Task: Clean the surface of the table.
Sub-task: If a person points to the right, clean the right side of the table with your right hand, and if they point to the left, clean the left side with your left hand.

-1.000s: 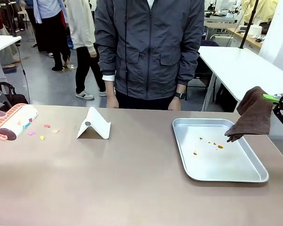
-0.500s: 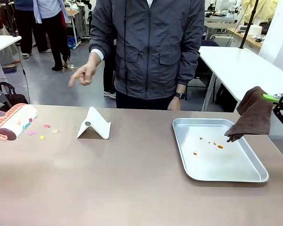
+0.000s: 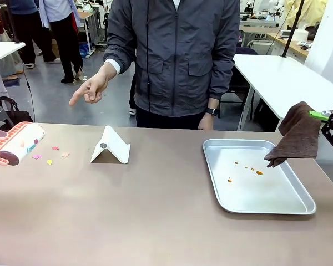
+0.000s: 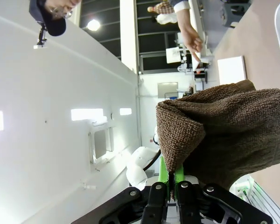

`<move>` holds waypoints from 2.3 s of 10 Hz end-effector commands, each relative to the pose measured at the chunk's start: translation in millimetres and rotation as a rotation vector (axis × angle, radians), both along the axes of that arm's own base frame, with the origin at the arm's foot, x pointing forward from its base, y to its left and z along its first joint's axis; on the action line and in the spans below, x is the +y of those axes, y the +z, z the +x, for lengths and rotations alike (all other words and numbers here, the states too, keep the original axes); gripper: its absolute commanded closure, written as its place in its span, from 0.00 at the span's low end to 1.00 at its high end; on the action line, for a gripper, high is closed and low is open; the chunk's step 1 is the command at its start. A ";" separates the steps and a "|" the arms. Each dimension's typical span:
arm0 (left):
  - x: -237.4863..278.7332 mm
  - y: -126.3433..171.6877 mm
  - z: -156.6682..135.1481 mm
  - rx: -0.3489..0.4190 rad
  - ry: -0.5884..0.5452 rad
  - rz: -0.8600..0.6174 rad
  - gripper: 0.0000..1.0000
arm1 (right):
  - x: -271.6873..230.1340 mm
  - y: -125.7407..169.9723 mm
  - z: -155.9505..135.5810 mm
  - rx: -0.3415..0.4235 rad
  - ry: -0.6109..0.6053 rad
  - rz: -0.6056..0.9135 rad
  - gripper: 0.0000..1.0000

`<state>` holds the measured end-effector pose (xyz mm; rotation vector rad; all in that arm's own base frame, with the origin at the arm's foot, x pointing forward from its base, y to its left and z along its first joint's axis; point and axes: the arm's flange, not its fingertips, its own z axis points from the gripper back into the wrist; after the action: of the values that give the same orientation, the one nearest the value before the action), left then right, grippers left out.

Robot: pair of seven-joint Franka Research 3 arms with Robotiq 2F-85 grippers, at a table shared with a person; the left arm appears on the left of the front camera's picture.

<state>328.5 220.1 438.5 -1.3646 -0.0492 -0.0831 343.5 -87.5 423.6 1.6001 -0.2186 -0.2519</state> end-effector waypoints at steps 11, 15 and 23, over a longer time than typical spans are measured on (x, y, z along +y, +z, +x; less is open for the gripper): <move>52.1 -8.8 31.9 0.009 0.429 0.403 0.86 | 0.4 3.5 -0.6 -0.006 -0.004 -0.003 1.00; 54.5 -29.1 63.0 0.170 0.473 0.412 0.86 | 0.4 3.5 -0.6 -0.006 -0.004 -0.003 1.00; 36.6 -51.9 83.2 0.215 0.542 0.549 0.86 | 0.4 3.5 -0.6 -0.006 -0.004 -0.003 1.00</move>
<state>412.4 263.7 389.6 -0.7956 -0.2104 0.4521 343.4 -87.7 423.5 1.5989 -0.2191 -0.2527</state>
